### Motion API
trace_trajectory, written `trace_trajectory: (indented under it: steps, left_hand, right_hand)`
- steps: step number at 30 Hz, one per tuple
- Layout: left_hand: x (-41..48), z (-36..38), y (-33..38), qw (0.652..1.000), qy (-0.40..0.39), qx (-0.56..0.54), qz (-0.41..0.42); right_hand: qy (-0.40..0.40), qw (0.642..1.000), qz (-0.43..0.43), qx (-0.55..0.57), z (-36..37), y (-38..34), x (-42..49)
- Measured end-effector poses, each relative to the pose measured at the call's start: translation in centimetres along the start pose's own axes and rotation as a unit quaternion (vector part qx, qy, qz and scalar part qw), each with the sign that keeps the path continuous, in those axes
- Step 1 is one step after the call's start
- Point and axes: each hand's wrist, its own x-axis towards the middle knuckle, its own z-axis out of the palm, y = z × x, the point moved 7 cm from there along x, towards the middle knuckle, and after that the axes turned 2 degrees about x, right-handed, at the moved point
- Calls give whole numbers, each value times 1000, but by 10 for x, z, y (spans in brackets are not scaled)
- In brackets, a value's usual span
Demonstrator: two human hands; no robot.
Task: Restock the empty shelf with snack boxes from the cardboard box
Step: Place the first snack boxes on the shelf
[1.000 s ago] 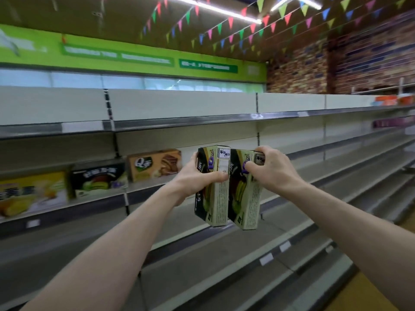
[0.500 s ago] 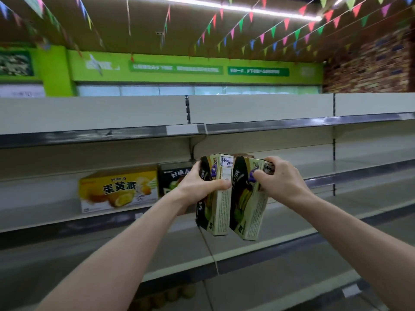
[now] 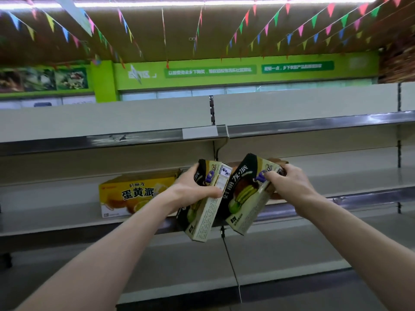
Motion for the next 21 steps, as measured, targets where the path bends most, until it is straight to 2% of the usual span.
trace_trajectory:
  steps: [4,8,11,14,18,21]
  left_hand:
    - [23,0,-4,999,13,18,-35]
    - [36,5,-11,997,15,-19,-67]
    - [43,11,-21,991,8,-84,-102]
    - [41,22,-23,975,-32,-187,-119]
    - [45,18,-34,942,-16,-305,-136]
    - [50,14,-47,935,-2,-334,-118]
  right_hand:
    - [-18,998,24,63,1,17,35]
    - [-38,992,49,106,5,35,63]
    - [-35,989,71,128,10,49,76]
    - [-36,977,102,185,19,61,83]
    - [-48,960,128,244,36,68,87]
    - [-69,945,154,280,58,75,86]
